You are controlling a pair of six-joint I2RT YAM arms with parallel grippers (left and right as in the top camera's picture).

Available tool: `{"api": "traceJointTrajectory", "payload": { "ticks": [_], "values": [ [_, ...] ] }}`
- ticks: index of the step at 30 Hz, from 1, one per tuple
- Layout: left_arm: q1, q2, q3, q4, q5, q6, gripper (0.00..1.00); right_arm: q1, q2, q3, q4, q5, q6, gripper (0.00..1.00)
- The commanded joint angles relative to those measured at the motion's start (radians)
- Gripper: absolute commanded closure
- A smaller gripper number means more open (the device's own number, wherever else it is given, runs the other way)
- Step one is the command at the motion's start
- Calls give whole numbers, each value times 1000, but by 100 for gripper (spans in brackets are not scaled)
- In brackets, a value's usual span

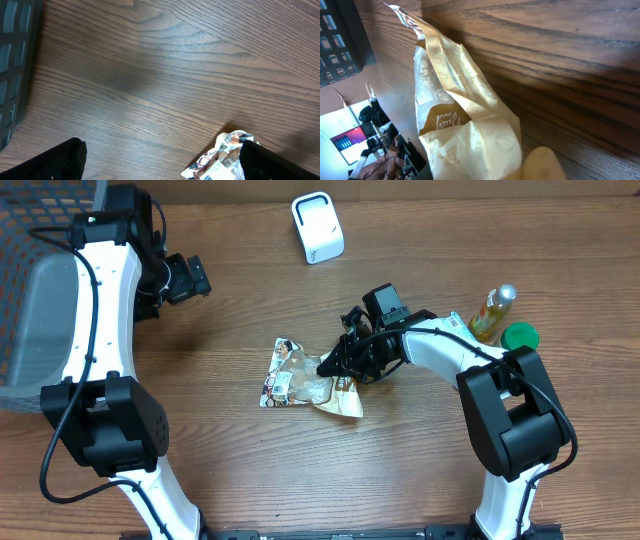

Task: Scan the item barcode
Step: 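Grasp the Pantry bag's edge with the right gripper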

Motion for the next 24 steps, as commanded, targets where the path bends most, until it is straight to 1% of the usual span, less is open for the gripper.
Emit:
{"api": "traceJointTrajectory", "payload": {
  "ticks": [1,24],
  "values": [
    [2,-5,9,1,-6,-10,0,-3,8,-8,5,9,-6,96],
    [1,-5,9,1,-7,-10,1,-3,6,7,7,9,-6,96]
  ]
}}
